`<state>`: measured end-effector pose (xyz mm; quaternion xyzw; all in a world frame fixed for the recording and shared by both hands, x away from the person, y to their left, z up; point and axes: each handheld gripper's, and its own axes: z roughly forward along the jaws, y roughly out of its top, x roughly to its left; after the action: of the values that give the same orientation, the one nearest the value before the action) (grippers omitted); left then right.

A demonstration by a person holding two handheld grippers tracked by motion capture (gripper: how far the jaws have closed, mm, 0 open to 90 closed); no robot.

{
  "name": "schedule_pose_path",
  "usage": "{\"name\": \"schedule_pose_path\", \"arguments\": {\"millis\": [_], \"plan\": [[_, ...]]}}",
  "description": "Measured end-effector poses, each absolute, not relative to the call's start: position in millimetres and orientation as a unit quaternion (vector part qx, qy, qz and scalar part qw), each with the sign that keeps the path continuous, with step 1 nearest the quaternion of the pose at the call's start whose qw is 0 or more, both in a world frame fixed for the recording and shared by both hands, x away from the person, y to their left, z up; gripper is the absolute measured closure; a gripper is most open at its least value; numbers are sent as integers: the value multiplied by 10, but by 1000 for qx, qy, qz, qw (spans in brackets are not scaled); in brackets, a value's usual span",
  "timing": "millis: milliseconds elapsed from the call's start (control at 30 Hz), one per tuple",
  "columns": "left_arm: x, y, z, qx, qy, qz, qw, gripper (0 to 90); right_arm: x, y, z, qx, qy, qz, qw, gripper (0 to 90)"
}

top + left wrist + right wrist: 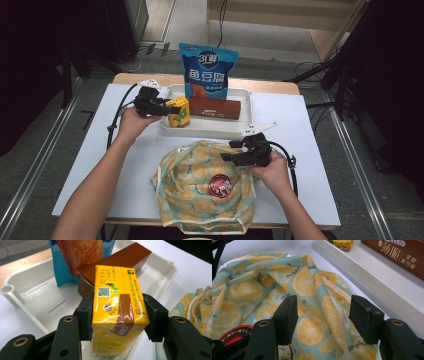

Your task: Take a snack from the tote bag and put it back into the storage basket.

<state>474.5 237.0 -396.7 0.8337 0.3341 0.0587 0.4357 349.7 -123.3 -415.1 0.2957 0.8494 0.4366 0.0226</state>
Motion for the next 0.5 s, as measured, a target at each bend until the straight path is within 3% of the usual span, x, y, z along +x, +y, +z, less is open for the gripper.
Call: {"name": "schedule_pose_path", "arguments": {"millis": [267, 500], "plan": [[4708, 2319, -3948, 841, 330, 47, 426, 412, 3496, -1229, -4153, 295, 850, 436, 23, 408], [4681, 2343, -3883, 835, 333, 48, 436, 395, 3495, -1233, -4150, 296, 850, 435, 22, 408]]}}
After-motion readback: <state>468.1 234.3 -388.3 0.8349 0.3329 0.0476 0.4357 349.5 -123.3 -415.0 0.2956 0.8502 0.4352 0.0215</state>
